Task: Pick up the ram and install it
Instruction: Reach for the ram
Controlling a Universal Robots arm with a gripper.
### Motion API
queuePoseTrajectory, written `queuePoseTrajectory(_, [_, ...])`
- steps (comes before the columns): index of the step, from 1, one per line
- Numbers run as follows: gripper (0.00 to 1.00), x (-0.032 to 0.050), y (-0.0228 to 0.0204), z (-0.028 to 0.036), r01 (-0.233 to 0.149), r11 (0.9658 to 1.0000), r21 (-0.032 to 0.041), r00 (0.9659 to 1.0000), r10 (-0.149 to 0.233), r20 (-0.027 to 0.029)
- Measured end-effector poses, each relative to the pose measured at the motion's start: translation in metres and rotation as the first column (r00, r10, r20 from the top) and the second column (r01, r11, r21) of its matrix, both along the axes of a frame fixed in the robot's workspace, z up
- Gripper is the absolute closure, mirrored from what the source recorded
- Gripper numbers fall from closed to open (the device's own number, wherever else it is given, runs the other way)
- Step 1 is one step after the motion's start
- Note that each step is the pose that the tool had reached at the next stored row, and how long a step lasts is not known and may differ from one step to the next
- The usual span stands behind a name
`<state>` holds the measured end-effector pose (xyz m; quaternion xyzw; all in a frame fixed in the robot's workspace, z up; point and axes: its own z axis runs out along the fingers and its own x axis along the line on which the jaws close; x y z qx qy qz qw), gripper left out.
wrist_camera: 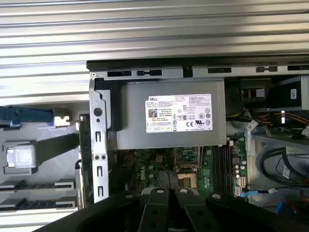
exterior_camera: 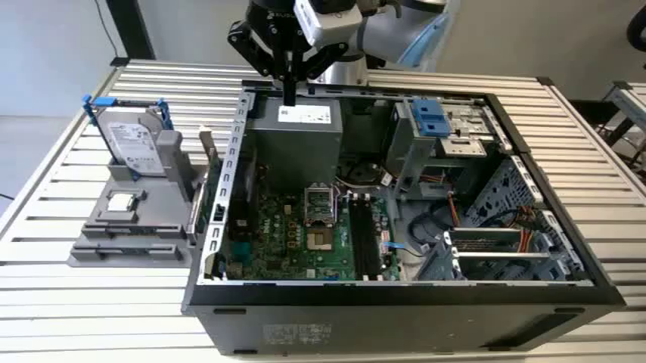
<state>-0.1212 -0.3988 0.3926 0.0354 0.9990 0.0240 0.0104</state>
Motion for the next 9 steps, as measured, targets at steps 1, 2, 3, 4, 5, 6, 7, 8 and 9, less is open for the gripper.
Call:
queuePoseTrajectory(1, [1.0, 0.0, 0.0, 0.0, 0.0, 1.0, 0.0, 1.0, 0.0, 0.0])
queuePoseTrajectory(2, [1.0, 0.0, 0.0, 0.0, 0.0, 1.0, -0.0001, 1.0, 0.0, 0.0])
queuePoseTrajectory(3, [1.0, 0.0, 0.0, 0.0, 0.0, 1.0, -0.0001, 1.0, 0.0, 0.0])
queuePoseTrajectory(4, [1.0, 0.0, 0.0, 0.0, 0.0, 1.0, 0.0, 1.0, 0.0, 0.0])
queuePoseTrajectory(5, [1.0, 0.0, 0.0, 0.0, 0.0, 1.0, 0.0, 1.0, 0.0, 0.0])
queuePoseTrajectory(6, [1.0, 0.0, 0.0, 0.0, 0.0, 1.0, 0.0, 1.0, 0.0, 0.0])
queuePoseTrajectory(7, [1.0, 0.0, 0.0, 0.0, 0.0, 1.0, 0.0, 1.0, 0.0, 0.0])
queuePoseTrajectory(8, [1.0, -0.0001, 0.0, 0.0, 0.0, 1.0, 0.0, 1.0, 0.0, 0.0])
queuePoseTrajectory(9, [1.0, -0.0003, 0.0, 0.0, 0.0, 1.0, 0.0, 1.0, 0.0, 0.0001])
